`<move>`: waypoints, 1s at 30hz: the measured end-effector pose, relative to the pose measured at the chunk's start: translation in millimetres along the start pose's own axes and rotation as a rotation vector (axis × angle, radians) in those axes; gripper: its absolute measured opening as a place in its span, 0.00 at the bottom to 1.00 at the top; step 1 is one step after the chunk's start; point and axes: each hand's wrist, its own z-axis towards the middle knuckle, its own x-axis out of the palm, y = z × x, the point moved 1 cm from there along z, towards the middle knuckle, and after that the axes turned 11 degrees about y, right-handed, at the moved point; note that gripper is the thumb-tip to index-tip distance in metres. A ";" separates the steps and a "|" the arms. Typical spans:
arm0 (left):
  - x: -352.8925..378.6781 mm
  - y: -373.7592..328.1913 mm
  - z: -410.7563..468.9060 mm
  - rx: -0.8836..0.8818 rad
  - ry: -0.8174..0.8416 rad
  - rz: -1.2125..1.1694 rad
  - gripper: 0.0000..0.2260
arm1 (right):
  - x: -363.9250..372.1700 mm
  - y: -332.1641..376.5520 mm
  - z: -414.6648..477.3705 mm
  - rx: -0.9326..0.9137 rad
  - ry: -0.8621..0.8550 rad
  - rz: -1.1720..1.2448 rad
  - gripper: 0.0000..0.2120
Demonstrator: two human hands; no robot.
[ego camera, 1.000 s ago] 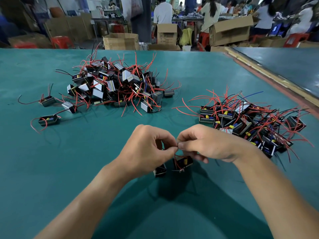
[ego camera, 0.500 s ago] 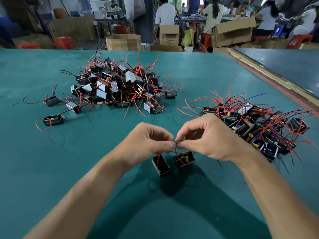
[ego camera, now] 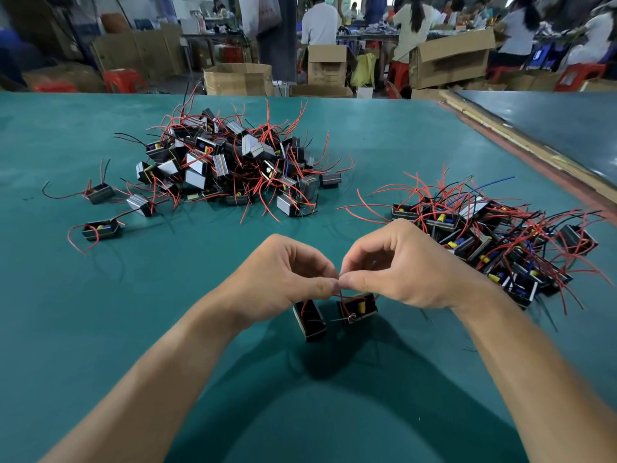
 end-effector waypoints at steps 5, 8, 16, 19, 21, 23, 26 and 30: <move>6.6 0.1 2.8 0.073 -0.130 0.144 0.07 | 1.9 -1.2 3.0 0.094 -0.009 0.085 0.10; 13.3 2.3 5.0 0.156 -0.292 0.259 0.07 | 3.3 -5.4 7.1 0.256 -0.048 0.346 0.12; 10.2 2.9 7.5 0.102 -0.359 0.194 0.07 | 4.7 -9.0 13.0 0.129 -0.289 0.214 0.09; 9.1 2.8 8.3 0.067 -0.354 0.099 0.06 | 6.0 -9.3 12.9 0.016 -0.349 0.046 0.09; 8.5 3.7 8.7 0.039 -0.343 0.049 0.06 | 7.1 -10.2 12.0 -0.007 -0.341 -0.021 0.08; 7.5 3.8 9.1 0.017 -0.345 0.032 0.06 | 6.7 -10.5 11.1 -0.014 -0.317 -0.066 0.10; 8.0 2.9 8.9 0.029 -0.339 0.040 0.06 | 4.8 -10.2 9.6 -0.007 -0.281 -0.089 0.09; 10.2 2.2 6.6 0.081 -0.352 0.169 0.07 | 4.3 -9.8 9.2 0.011 -0.239 -0.076 0.08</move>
